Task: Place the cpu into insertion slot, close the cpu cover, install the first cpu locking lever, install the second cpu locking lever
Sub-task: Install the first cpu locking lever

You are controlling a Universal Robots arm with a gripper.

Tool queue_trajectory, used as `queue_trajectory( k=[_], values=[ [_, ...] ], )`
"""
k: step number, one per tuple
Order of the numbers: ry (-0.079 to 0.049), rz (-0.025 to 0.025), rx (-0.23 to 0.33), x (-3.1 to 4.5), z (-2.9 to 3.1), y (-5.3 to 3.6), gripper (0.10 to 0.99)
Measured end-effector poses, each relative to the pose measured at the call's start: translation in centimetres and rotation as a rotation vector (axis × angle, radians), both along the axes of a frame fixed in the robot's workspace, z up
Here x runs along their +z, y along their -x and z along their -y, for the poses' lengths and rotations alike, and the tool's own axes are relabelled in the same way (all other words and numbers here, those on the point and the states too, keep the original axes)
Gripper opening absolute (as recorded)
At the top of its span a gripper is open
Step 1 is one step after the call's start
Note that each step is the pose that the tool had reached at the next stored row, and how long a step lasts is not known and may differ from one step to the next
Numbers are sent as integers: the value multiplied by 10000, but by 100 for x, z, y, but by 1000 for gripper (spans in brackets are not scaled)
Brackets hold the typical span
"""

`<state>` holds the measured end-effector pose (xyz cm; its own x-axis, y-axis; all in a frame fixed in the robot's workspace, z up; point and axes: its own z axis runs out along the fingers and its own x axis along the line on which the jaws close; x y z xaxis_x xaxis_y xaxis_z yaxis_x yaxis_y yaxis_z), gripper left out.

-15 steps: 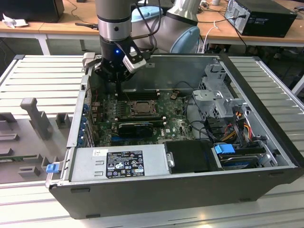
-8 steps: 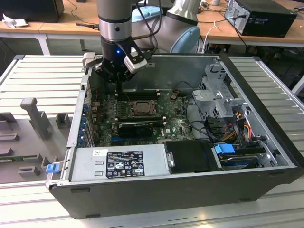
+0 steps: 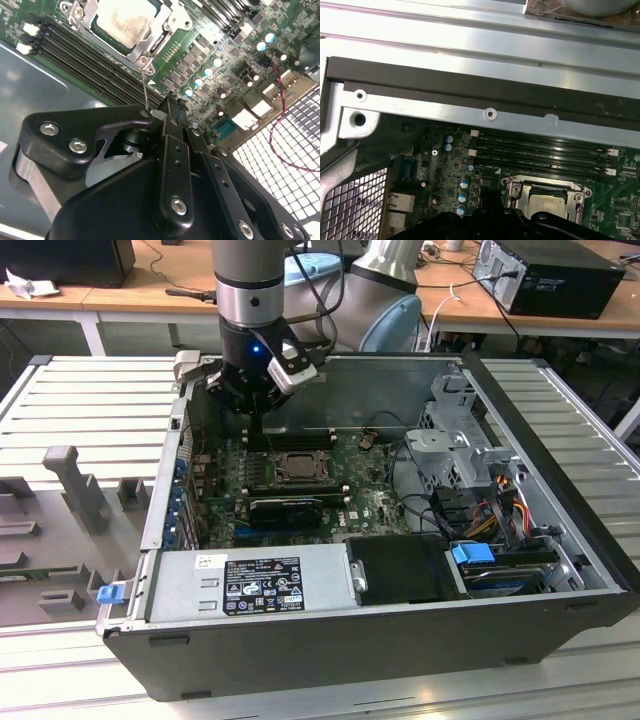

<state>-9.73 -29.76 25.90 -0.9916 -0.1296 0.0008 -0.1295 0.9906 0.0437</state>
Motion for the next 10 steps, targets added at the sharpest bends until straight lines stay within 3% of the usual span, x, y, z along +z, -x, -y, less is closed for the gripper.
queue_trajectory(
  k=[10],
  values=[
    [0,-1,-4,-1,0,-143,106]
  ],
)
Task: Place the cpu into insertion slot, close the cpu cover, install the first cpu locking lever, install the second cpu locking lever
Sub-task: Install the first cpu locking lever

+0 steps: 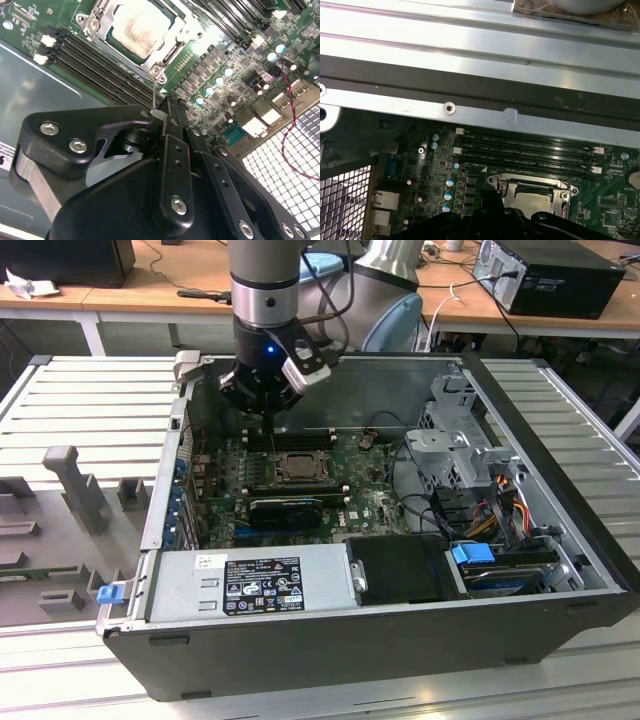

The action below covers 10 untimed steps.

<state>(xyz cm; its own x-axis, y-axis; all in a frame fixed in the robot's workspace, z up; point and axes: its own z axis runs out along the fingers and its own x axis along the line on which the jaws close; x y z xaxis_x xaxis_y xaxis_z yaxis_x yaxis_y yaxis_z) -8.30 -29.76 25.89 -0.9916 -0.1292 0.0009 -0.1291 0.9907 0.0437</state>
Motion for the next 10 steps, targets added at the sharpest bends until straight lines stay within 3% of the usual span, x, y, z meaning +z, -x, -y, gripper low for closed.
queue_trajectory(
  k=[10],
  values=[
    [0,0,1,-1,0,-85,106]
  ],
)
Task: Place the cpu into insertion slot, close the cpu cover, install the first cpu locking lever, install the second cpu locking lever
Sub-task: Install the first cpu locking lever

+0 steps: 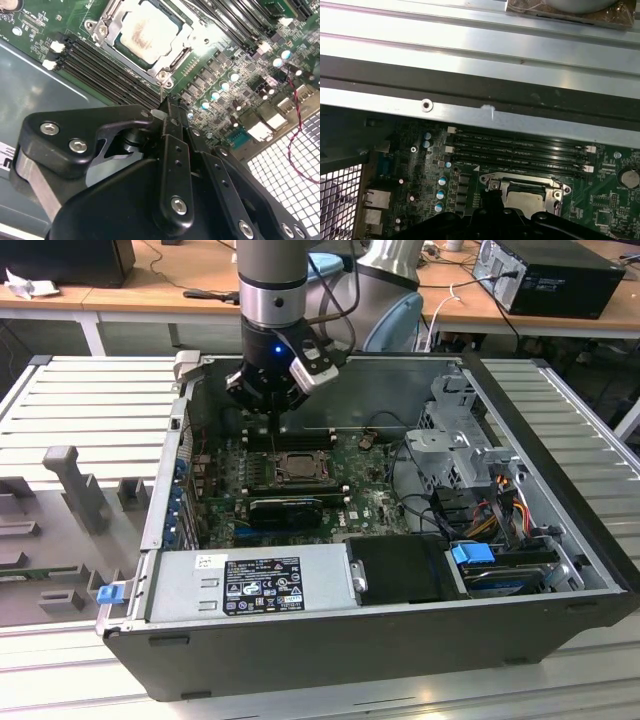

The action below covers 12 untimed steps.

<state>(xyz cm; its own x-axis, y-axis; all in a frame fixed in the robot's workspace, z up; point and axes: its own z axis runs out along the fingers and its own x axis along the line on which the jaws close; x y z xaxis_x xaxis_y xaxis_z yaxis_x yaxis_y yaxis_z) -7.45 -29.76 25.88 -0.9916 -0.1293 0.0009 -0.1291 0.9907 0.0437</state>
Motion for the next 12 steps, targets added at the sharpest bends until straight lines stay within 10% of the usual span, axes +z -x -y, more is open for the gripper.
queue_trajectory(
  k=[12],
  values=[
    [0,0,-1,-3,0,-124,106]
  ],
)
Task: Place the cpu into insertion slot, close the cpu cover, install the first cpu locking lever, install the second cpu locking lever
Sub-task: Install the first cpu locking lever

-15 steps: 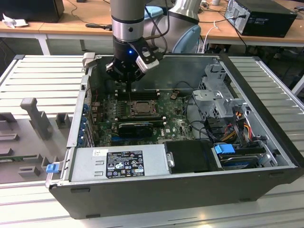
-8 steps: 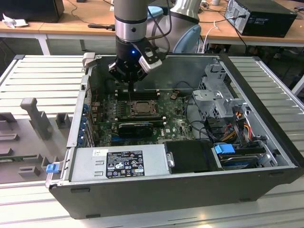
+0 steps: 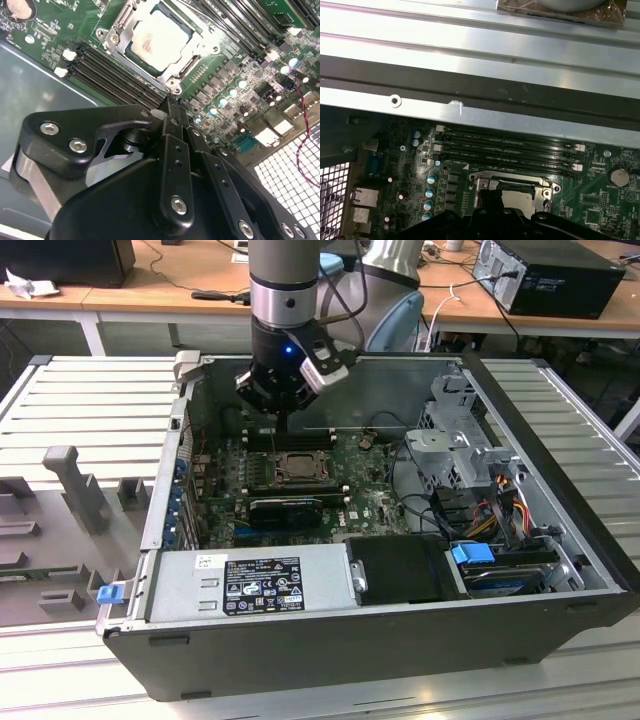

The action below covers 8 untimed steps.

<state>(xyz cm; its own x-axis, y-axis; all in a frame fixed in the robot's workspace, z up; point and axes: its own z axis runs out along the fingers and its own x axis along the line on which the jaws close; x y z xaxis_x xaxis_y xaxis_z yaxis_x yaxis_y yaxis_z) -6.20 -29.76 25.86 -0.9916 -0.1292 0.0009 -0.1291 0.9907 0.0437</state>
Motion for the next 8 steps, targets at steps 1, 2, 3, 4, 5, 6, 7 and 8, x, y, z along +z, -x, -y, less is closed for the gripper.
queue_trajectory(
  k=[1,2,3,4,5,6,7,8],
  values=[
    [0,0,1,0,0,-15,106],
    [0,0,0,0,0,-24,106],
    [0,0,-1,-1,0,-41,106],
    [-1,1,-1,-2,0,-74,106],
    [0,0,0,-3,0,-97,106],
    [0,0,1,-4,0,-119,106],
    [-1,0,1,-5,1,-129,106],
    [0,0,0,-5,1,-129,106]
  ],
)
